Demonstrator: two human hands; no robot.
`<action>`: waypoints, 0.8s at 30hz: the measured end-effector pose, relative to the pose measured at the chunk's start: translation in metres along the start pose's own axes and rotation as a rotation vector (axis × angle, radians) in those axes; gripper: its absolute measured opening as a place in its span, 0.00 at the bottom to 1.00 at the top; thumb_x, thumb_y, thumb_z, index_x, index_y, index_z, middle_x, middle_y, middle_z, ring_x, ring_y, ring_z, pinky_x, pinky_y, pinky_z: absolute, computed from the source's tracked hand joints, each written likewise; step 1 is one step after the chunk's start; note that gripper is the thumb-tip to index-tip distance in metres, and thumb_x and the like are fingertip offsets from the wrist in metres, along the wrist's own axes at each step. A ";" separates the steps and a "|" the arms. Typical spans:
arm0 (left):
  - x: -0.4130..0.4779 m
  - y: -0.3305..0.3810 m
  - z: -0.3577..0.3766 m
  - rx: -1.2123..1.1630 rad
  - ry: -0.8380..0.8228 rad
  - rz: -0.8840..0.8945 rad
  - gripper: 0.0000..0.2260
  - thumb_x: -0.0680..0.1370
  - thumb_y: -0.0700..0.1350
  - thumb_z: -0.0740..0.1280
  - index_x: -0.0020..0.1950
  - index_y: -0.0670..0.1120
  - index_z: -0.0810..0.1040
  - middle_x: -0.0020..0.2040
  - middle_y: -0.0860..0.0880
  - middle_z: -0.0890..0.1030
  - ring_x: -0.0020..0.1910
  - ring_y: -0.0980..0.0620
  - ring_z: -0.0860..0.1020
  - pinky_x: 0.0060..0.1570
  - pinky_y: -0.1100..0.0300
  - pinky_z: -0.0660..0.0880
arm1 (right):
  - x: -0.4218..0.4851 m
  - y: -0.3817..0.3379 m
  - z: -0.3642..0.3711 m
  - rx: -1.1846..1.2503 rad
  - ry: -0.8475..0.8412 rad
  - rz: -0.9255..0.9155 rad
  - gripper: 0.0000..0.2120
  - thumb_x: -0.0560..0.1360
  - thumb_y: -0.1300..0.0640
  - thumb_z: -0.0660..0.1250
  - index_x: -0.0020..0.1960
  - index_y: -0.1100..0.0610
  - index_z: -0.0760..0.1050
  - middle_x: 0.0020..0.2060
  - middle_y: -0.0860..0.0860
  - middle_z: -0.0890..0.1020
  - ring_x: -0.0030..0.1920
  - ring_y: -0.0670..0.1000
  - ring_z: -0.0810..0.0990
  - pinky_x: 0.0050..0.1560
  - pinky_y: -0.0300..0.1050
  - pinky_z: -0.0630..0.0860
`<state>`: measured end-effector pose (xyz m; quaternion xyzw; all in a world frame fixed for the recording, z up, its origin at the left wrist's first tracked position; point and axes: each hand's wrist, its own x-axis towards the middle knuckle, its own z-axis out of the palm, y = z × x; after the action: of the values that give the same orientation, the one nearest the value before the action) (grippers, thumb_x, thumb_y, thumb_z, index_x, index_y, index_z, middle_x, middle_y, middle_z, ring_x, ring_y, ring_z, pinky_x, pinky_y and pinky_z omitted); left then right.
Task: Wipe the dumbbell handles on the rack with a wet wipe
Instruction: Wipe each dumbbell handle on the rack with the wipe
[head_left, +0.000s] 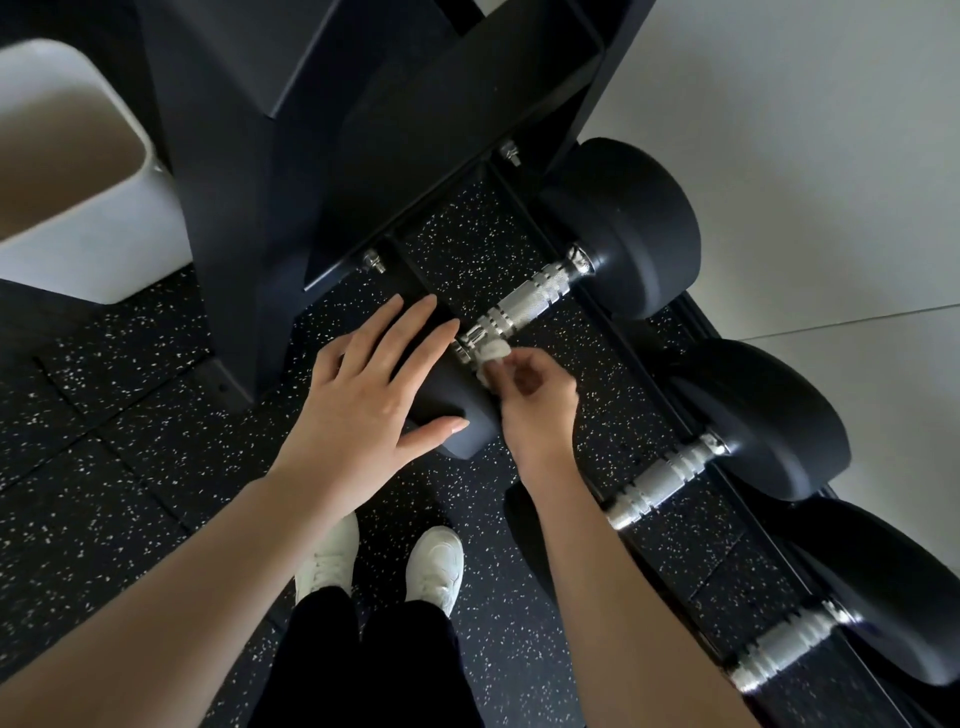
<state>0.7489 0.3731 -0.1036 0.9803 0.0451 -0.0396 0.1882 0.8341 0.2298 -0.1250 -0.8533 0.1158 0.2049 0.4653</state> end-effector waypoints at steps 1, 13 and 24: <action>0.000 0.000 0.000 0.001 0.000 0.001 0.33 0.74 0.65 0.55 0.75 0.50 0.59 0.76 0.49 0.59 0.75 0.48 0.57 0.64 0.48 0.60 | 0.000 0.000 0.001 0.034 0.002 0.026 0.03 0.72 0.59 0.72 0.42 0.52 0.79 0.36 0.50 0.81 0.36 0.45 0.76 0.39 0.42 0.73; 0.000 0.000 0.002 -0.016 0.010 0.006 0.33 0.73 0.64 0.56 0.75 0.50 0.60 0.76 0.49 0.59 0.75 0.48 0.57 0.65 0.46 0.62 | 0.012 -0.007 -0.006 0.744 0.009 0.270 0.07 0.72 0.71 0.67 0.44 0.61 0.75 0.40 0.57 0.82 0.43 0.54 0.81 0.54 0.52 0.79; 0.000 -0.002 0.004 -0.022 0.026 0.016 0.33 0.74 0.64 0.56 0.75 0.49 0.61 0.76 0.49 0.60 0.75 0.48 0.58 0.64 0.46 0.62 | 0.048 -0.033 -0.023 1.147 0.166 0.264 0.08 0.72 0.73 0.66 0.42 0.60 0.75 0.42 0.57 0.82 0.40 0.50 0.82 0.51 0.45 0.80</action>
<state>0.7483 0.3731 -0.1078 0.9790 0.0403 -0.0248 0.1985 0.8949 0.2274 -0.1112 -0.4574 0.3491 0.0985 0.8119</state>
